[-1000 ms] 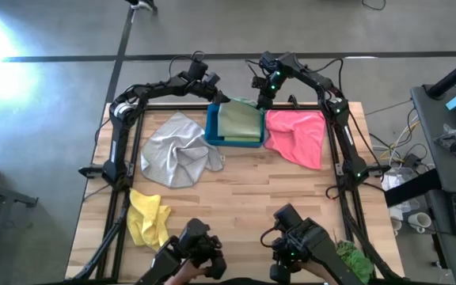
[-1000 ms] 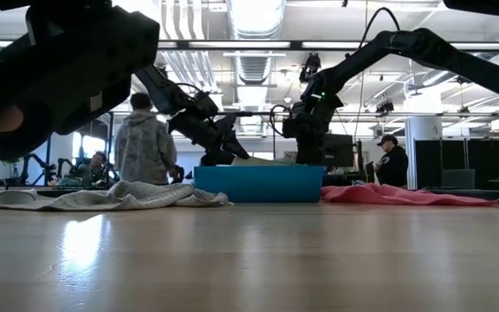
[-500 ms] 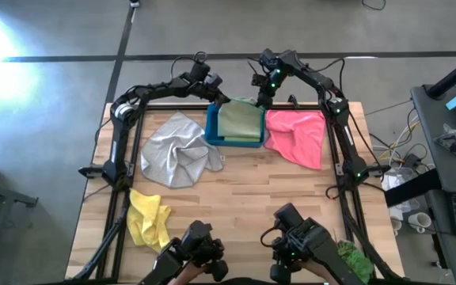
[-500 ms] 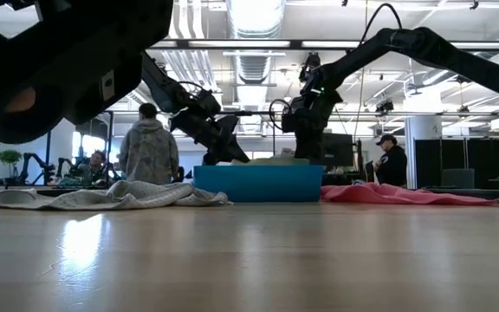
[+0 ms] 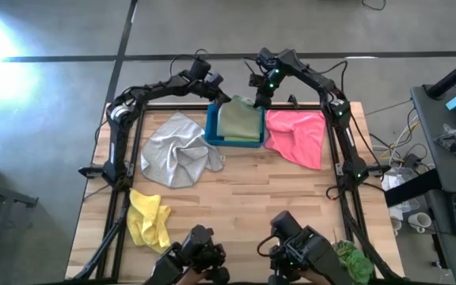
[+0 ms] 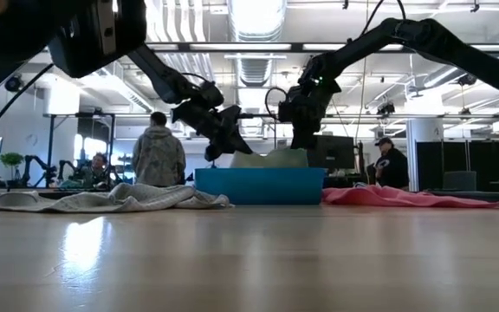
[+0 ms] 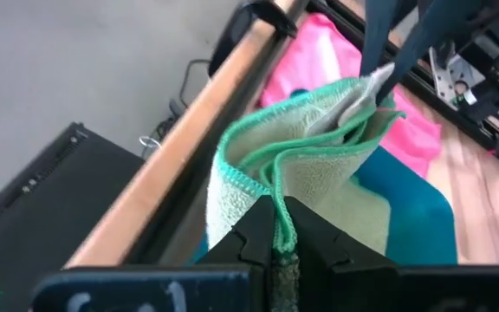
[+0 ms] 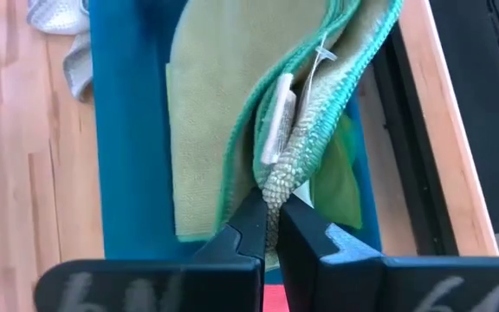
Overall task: Fold microfiber towels
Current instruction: Put the green microfiber cloth into the blue bin
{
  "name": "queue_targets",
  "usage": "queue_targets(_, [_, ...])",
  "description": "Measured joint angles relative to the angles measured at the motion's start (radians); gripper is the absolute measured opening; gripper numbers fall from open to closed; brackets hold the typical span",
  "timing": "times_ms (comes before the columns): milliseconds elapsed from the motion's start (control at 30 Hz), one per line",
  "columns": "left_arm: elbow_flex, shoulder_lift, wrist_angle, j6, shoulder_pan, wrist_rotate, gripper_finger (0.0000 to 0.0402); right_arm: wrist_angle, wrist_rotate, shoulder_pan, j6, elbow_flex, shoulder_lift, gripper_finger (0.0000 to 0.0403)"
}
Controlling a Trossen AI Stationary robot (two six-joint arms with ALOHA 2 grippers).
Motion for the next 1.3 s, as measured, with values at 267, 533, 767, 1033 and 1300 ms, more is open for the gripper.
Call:
queue_targets(267, [-0.002,0.0,-0.032,0.001,-0.038,-0.142,0.0008,0.048,0.002,0.028,0.047,-0.016,0.0,0.0009])
queue_targets(533, [0.0,0.0,-0.032,-0.001,-0.039,-0.227,0.0008,0.06,0.096,0.025,0.063,-0.029,0.0,0.0009])
queue_targets(767, [-0.001,0.0,-0.032,0.0,-0.046,-0.229,0.0017,0.079,0.106,0.029,0.071,-0.061,0.008,0.0029])
queue_targets(1033, [-0.002,-0.005,-0.033,0.008,-0.046,-0.229,0.0097,0.096,0.113,0.028,0.079,-0.054,0.004,0.0109])
queue_targets(1300, [0.004,-0.128,-0.15,0.184,-0.05,-0.238,0.0133,0.066,0.182,0.015,0.146,0.007,-0.039,0.0158])
